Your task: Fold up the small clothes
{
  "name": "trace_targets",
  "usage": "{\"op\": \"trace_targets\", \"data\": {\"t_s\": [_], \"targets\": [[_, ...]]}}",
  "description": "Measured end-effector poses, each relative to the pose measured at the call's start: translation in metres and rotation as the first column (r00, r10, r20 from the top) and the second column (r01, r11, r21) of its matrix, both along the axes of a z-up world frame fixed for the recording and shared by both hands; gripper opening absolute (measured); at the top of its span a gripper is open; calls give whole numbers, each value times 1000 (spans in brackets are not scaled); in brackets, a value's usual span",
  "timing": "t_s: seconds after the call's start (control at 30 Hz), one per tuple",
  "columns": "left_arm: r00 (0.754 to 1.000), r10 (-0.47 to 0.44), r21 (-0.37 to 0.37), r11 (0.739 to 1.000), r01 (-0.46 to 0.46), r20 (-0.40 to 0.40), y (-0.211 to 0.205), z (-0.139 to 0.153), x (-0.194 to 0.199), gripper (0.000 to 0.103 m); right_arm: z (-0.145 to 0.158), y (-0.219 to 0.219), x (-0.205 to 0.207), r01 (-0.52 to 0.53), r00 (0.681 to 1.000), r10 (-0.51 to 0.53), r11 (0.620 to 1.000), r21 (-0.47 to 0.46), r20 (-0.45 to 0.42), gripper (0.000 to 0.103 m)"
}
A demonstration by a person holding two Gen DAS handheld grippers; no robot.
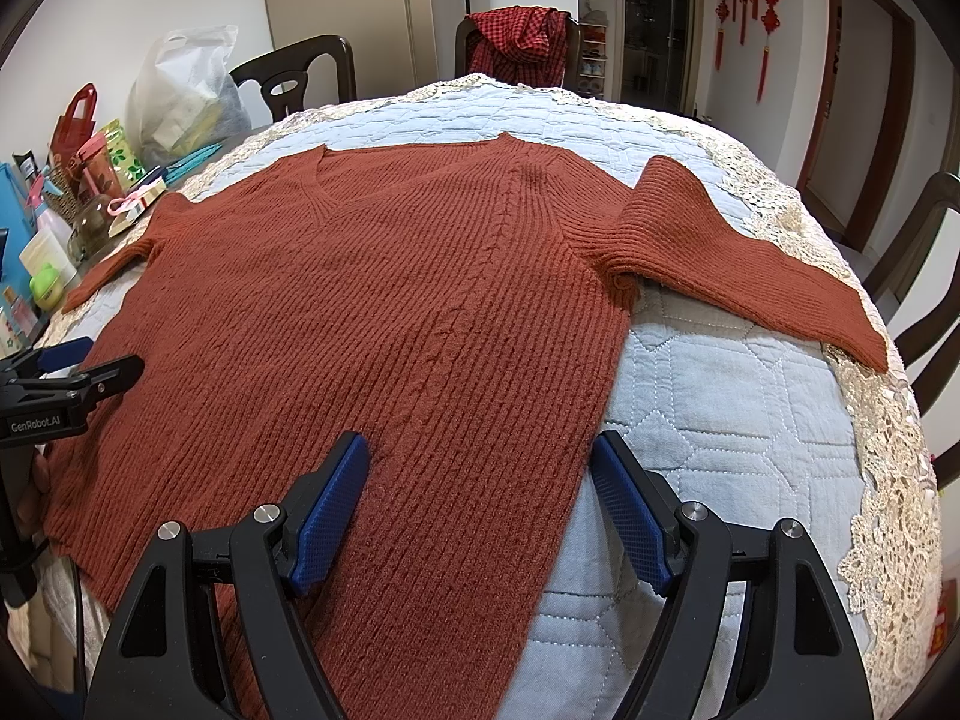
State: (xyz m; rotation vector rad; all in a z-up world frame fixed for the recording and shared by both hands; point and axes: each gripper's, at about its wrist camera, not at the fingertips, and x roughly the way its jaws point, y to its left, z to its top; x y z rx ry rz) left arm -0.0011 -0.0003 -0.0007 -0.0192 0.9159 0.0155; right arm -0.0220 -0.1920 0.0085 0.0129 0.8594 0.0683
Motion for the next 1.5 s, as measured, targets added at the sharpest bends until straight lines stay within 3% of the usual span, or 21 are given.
{"op": "trace_targets", "data": {"t_s": [1.5], "targets": [[999,10,2,1000,-10,-34,8,-1,7,103,2,1,2,-1,999,1,1000,3,-34,77]]}}
